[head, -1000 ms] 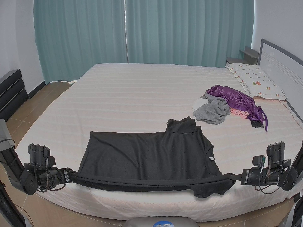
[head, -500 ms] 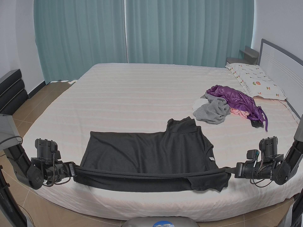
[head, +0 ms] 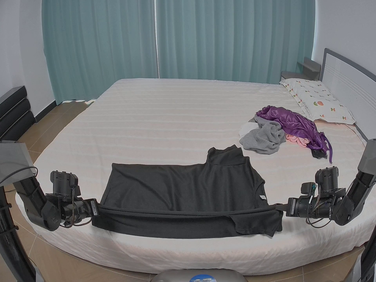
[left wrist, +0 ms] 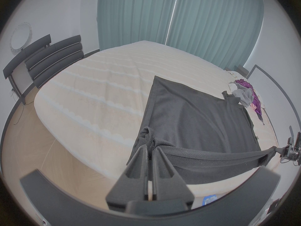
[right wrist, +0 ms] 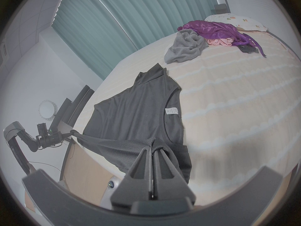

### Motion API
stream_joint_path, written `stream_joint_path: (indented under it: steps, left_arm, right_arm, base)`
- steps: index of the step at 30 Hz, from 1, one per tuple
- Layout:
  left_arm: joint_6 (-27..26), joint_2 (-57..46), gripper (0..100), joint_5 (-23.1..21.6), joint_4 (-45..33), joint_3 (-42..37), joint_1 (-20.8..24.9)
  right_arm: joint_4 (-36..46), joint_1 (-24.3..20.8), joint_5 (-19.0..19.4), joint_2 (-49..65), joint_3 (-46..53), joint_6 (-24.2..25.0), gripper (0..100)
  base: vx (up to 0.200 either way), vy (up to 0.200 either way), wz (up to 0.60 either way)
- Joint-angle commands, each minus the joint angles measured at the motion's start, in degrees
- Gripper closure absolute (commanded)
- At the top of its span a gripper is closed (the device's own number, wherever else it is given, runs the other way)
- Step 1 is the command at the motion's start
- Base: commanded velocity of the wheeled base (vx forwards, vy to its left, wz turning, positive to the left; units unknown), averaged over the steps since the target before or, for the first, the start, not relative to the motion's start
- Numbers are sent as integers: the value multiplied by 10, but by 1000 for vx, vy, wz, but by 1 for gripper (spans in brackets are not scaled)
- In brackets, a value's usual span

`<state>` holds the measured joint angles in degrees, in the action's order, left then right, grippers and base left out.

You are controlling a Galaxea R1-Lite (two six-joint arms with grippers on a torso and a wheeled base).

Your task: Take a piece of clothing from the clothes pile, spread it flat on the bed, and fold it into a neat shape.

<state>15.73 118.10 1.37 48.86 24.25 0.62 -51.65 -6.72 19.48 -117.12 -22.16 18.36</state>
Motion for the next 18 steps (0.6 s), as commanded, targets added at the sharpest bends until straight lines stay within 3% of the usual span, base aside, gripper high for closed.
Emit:
stream_joint_path:
  steps: [1, 16, 17, 18]
  left_arm:
    - [11, 47, 100, 1, -1, 32, -1]
    - [57, 113, 100, 0, 0, 92, 4]
    - [58, 116, 0, 0, 0, 93, 4]
    - [62, 119, 0, -1, 0, 94, 5]
  right_arm:
    - [1, -7, -6, -51, -33, 1, 100]
    - [-1, -19, -25, -120, -108, 33, 100]
    - [-1, -19, -25, -123, -111, 33, 100]
    - [-5, -20, -24, -127, -111, 33, 100]
  base:
    - [0, 0, 0]
    - [0, 0, 0]
    - [0, 0, 0]
    - [0, 0, 0]
